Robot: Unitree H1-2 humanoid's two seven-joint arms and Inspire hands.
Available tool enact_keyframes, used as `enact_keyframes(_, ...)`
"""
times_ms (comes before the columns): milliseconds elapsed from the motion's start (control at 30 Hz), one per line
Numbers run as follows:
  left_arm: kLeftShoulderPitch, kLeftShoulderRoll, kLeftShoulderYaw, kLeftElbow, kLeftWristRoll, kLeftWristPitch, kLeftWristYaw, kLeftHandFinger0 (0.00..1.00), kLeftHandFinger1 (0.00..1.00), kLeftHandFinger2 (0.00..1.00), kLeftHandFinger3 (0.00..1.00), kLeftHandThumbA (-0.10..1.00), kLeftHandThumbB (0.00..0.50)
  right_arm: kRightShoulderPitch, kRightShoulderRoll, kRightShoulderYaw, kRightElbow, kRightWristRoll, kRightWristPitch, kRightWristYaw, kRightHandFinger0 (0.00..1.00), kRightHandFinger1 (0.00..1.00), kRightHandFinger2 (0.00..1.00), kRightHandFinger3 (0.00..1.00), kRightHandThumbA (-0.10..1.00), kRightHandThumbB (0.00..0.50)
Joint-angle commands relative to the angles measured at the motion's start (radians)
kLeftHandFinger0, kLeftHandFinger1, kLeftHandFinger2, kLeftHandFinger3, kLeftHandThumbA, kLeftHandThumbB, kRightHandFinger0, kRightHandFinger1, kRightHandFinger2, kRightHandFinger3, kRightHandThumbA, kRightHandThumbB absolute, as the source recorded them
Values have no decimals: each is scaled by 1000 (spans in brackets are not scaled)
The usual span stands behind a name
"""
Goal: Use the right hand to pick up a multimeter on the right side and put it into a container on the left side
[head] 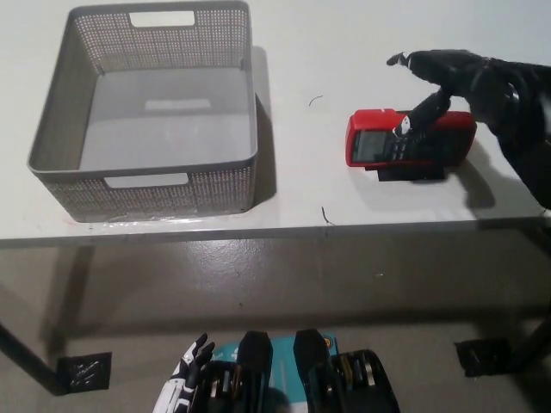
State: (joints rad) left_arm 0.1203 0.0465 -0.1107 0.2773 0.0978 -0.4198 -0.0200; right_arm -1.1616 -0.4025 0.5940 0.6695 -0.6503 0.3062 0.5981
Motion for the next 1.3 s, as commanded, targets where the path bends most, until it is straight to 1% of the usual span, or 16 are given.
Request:
enact_keyframes(0, 13, 4, -7, -15, 0, -50, 24, 1000, 1000, 1000, 1000, 1000, 240, -186, 43, 31, 192, -62, 10, -7, 1000, 1000, 1000, 1000, 1000, 500)
enact_keyframes(133, 22, 5, -10, -14, -5, -50, 18, 1000, 1000, 1000, 1000, 1000, 243, -242, 83, 84, 352, -92, -44, -66, 1000, 1000, 1000, 1000, 1000, 500)
enact_keyframes(267, 24, 10, -13, -16, -1, -50, 16, 1000, 1000, 1000, 1000, 1000, 234, -258, 98, 106, 426, -95, -44, -90, 1000, 1000, 1000, 1000, 1000, 500)
enact_keyframes(500, 29, 17, -13, -22, -7, -50, 8, 1000, 1000, 1000, 1000, 1000, 225, -269, 121, 66, 511, -49, -55, -121, 1000, 1000, 1000, 1000, 1000, 500)
enact_keyframes(567, 32, 16, -15, -22, -11, -50, 6, 1000, 1000, 1000, 1000, 1000, 224, -270, 123, 69, 523, -51, -71, -107, 1000, 1000, 1000, 1000, 1000, 500)
enact_keyframes(667, 34, 17, -18, -19, -20, -50, -1, 1000, 1000, 1000, 1000, 1000, 216, -275, 131, 59, 552, -39, -68, -80, 1000, 1000, 1000, 1000, 1000, 500)
enact_keyframes(767, 35, 19, -18, -23, -22, -50, -3, 1000, 1000, 1000, 1000, 1000, 201, -279, 129, 62, 578, -36, -113, -55, 1000, 1000, 1000, 1000, 1000, 500)
enact_keyframes(833, 32, 20, -17, -23, -22, -50, -3, 1000, 1000, 1000, 1000, 1000, 206, -285, 131, 60, 590, -34, -120, -51, 1000, 1000, 1000, 1000, 1000, 500)
enact_keyframes(900, 30, 23, -16, -24, -22, -50, -8, 1000, 1000, 1000, 1000, 1000, 202, -296, 134, 28, 606, 3, -119, -2, 1000, 1000, 1000, 1000, 1000, 500)
enact_keyframes(967, 28, 24, -16, -25, -24, -50, -11, 1000, 1000, 1000, 1000, 1000, 207, -306, 134, 23, 618, 4, -139, 18, 1000, 1000, 1000, 1000, 1000, 500)
enact_keyframes(1000, 27, 23, -16, -26, -26, -50, -12, 1000, 1000, 1000, 1000, 1000, 198, -308, 129, 1, 619, 32, -178, 48, 1000, 1000, 1000, 1000, 1000, 500)
enact_keyframes(1033, 27, 24, -16, -26, -26, -50, -13, 1000, 1000, 1000, 1000, 1000, 198, -307, 126, -8, 618, 43, -191, 58, 1000, 1000, 1000, 1000, 1000, 500)
enact_keyframes(1067, 27, 25, -17, -28, -24, -50, -11, 1000, 1000, 1000, 1000, 1000, 175, -304, 124, -28, 619, 61, -206, 71, 1000, 1000, 1000, 1000, 1000, 500)
enact_keyframes(1200, 28, 27, -17, -31, -22, -50, -8, 1000, 1000, 1000, 1000, 1000, 166, -296, 133, -40, 632, 62, -232, 73, 1000, 1000, 1000, 1000, 1000, 500)
enact_keyframes(1233, 29, 31, -20, -33, -22, -50, -9, 1000, 1000, 1000, 1000, 1000, 156, -288, 148, -48, 660, 70, -241, 78, 1000, 1000, 1000, 1000, 1000, 500)
enact_keyframes(1267, 28, 30, -21, -33, -23, -50, -10, 1000, 1000, 1000, 1000, 1000, 159, -283, 153, -62, 675, 83, -245, 79, 1000, 1000, 1000, 1000, 1000, 485)
